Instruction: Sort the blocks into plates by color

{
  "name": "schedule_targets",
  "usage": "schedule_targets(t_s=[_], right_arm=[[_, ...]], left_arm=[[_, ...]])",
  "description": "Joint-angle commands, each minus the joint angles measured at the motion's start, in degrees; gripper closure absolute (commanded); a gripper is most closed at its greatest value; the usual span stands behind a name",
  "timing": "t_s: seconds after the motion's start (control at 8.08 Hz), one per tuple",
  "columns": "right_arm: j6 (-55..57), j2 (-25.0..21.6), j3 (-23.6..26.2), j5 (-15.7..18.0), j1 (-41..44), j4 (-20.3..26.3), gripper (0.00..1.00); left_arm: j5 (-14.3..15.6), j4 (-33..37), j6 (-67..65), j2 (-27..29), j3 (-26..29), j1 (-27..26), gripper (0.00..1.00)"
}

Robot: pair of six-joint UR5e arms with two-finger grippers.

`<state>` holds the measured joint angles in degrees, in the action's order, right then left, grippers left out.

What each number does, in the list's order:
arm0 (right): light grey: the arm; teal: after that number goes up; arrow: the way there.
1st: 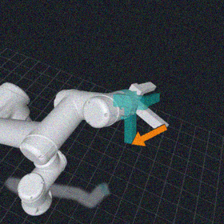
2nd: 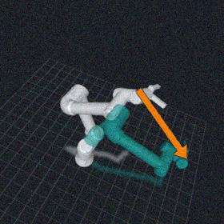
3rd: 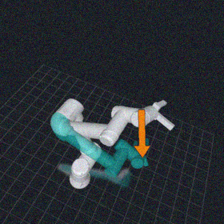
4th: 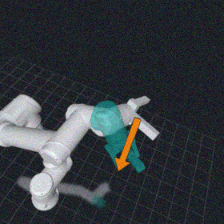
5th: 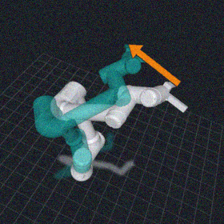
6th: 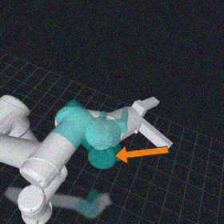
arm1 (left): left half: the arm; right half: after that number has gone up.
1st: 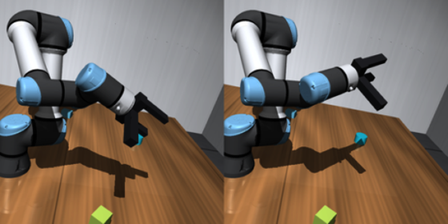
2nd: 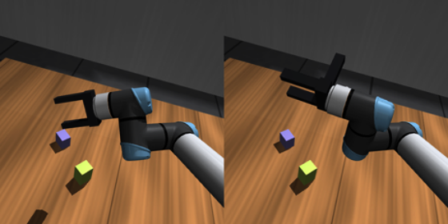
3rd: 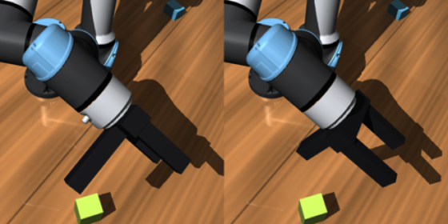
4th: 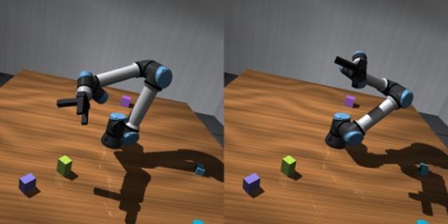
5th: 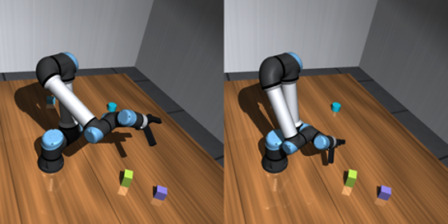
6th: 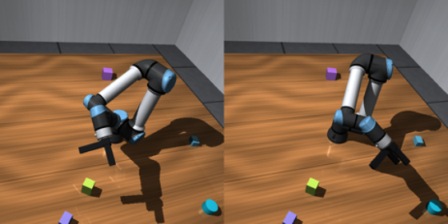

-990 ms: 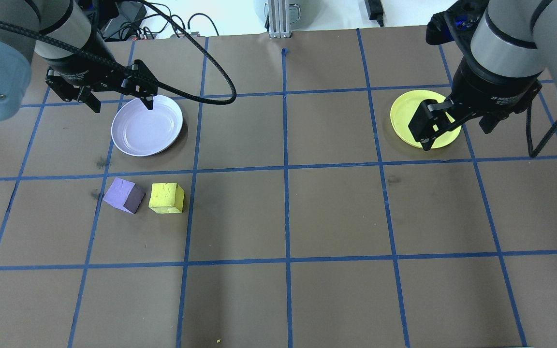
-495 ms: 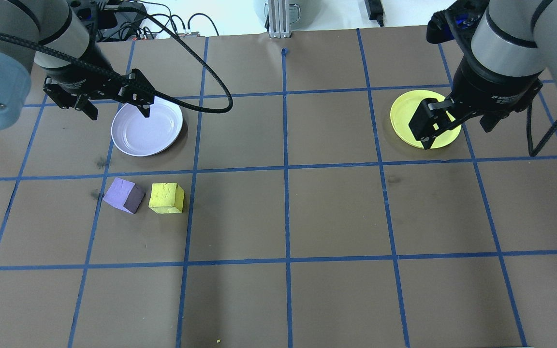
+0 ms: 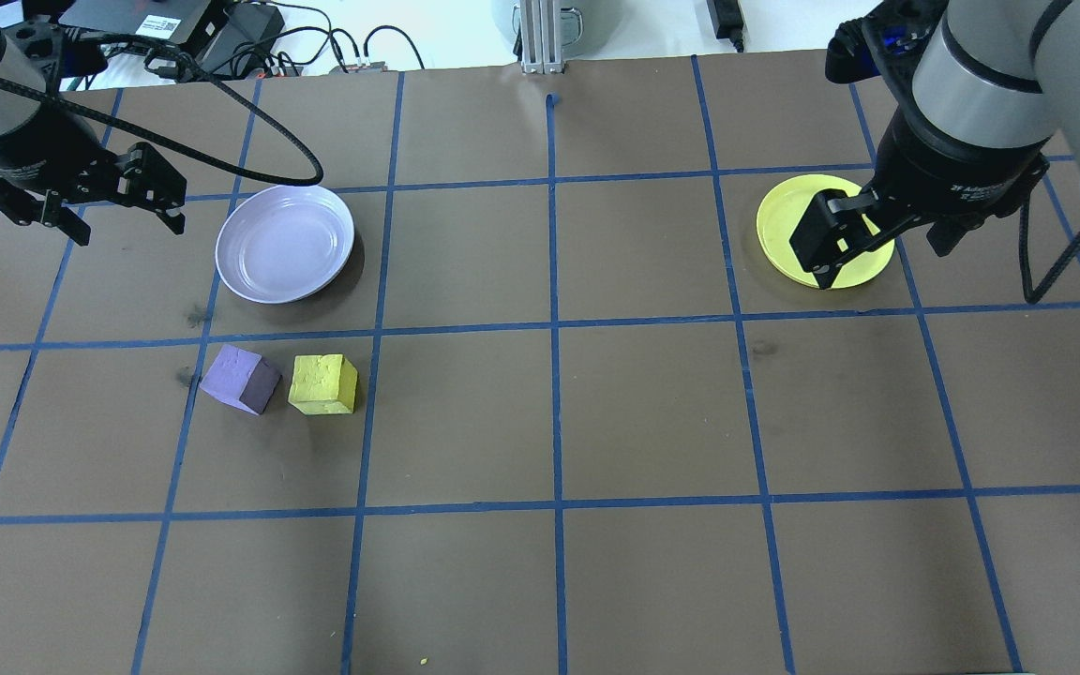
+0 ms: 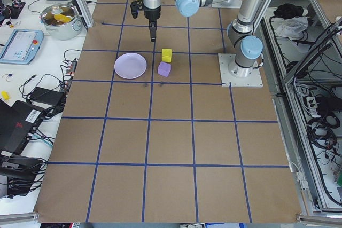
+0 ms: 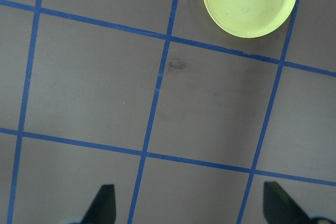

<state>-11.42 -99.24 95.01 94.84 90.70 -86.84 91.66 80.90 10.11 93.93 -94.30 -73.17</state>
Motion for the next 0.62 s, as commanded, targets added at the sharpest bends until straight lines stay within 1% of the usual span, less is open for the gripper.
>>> schedule_targets(t_s=[0.0, 0.37, 0.49], right_arm=[[0.2, 0.0, 0.0, -0.1, 0.0, -0.2, 0.00], [0.5, 0.2, 0.0, -0.1, 0.0, 0.3, 0.00], [0.5, 0.1, 0.0, -0.1, 0.0, 0.4, 0.00]], left_arm=[[-0.1, 0.0, 0.2, 5.0, -2.0, 0.6, 0.00], [0.0, -0.6, 0.4, 6.3, -5.7, 0.7, 0.00], [-0.1, -3.1, 0.4, 8.6, -7.0, 0.6, 0.00]])
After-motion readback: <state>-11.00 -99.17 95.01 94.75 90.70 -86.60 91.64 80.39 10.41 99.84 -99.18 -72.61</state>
